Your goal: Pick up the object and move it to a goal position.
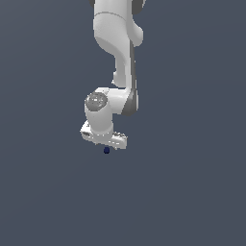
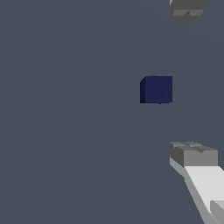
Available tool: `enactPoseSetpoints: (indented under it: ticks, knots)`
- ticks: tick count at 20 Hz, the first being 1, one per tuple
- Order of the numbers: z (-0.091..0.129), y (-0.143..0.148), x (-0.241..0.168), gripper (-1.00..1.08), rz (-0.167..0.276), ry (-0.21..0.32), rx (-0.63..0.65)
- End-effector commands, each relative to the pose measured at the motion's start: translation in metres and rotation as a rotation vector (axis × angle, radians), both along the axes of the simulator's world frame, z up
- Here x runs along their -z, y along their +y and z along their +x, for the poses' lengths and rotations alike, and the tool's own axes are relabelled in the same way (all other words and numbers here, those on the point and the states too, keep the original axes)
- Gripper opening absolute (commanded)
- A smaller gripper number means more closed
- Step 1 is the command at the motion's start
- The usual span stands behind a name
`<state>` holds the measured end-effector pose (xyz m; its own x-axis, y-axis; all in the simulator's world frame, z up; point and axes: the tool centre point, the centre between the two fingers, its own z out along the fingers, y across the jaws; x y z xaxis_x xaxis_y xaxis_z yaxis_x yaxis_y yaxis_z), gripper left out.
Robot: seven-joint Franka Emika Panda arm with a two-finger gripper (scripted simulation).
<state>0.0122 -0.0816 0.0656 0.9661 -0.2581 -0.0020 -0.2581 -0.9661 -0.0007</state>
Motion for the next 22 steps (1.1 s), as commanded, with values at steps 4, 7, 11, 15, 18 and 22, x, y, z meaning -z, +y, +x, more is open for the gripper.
enactPoseSetpoints:
  ticks: [4, 7, 11, 15, 18, 22]
  knots:
    - [0.000, -0.001, 0.003, 1.00, -0.001, 0.000, 0.004]
    - [0.000, -0.002, 0.010, 1.00, -0.001, 0.000, 0.005]
    - [-0.001, -0.002, 0.029, 1.00, -0.001, -0.001, 0.007]
    - [-0.001, -0.002, 0.046, 1.00, -0.001, -0.001, 0.008]
    - [0.000, -0.002, 0.052, 1.00, -0.001, -0.002, 0.009]
    - [0.000, -0.002, 0.052, -1.00, -0.001, -0.002, 0.009]
